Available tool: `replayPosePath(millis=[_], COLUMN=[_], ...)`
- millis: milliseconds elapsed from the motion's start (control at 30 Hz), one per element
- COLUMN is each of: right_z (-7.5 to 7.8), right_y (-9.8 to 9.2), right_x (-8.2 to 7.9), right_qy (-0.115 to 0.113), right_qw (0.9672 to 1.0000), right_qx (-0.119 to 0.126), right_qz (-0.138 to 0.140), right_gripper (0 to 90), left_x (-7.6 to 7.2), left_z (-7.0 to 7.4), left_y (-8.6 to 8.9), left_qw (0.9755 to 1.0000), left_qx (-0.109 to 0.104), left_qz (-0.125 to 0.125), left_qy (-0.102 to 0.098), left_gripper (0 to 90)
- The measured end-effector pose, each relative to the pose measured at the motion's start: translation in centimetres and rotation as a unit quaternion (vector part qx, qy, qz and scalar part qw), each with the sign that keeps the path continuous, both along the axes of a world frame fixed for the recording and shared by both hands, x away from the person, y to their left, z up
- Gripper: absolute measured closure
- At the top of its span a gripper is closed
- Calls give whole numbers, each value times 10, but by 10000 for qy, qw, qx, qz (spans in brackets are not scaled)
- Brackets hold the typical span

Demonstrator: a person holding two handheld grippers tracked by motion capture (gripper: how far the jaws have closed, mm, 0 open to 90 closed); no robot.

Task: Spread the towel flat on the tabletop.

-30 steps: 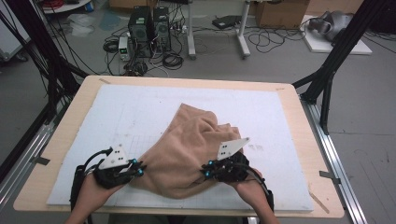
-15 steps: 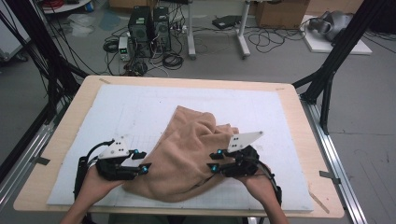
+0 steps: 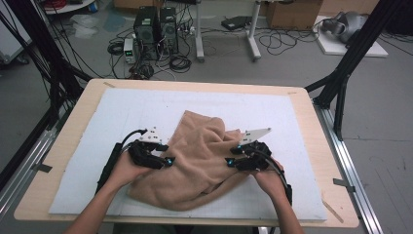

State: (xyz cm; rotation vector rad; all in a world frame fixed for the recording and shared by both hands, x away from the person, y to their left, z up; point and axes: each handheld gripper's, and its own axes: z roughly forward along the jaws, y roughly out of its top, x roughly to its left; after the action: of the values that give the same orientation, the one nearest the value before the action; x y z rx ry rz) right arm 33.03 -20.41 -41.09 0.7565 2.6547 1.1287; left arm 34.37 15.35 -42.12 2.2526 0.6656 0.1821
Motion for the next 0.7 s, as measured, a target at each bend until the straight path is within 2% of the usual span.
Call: replayPosePath(millis=[100, 133, 167, 267, 367, 433, 500, 600, 700], right_z=[-20, -24, -25, -24, -20, -16, -12, -7, -1], right_y=[4, 5, 4, 3, 2, 2, 2, 2, 4], right_x=[-2, -3, -4, -6, -10, -15, -22, -36, -51], right_qy=[332, 346, 300, 337, 335, 304, 308, 265, 182], right_qw=[9993, 9993, 9994, 9991, 9988, 9986, 9981, 9971, 9960], right_qx=[-117, -93, -4, 5, -16, 65, 135, 194, 267], right_qz=[136, 143, 156, 238, 352, 436, 526, 679, 832], right_gripper=[736, 765, 803, 867, 874, 874, 874, 874, 874], left_x=[4, 3, 1, -4, -11, -17, -26, -42, -60], left_z=[-7, -7, -6, -2, 3, 5, 6, 6, 5], left_y=[-2, -3, -4, -5, -2, 2, 7, 16, 25], left_qw=[9995, 9994, 9995, 9995, 9997, 9997, 9998, 9998, 9997], left_qx=[1, 9, 61, 107, 68, 13, 48, -150, -243], left_qz=[-201, -269, -278, -302, -250, -236, -203, -149, -95], left_qy=[247, 207, 137, 48, 15, 16, -45, 3, 5], left_gripper=[582, 649, 684, 790, 807, 809, 808, 807, 807])
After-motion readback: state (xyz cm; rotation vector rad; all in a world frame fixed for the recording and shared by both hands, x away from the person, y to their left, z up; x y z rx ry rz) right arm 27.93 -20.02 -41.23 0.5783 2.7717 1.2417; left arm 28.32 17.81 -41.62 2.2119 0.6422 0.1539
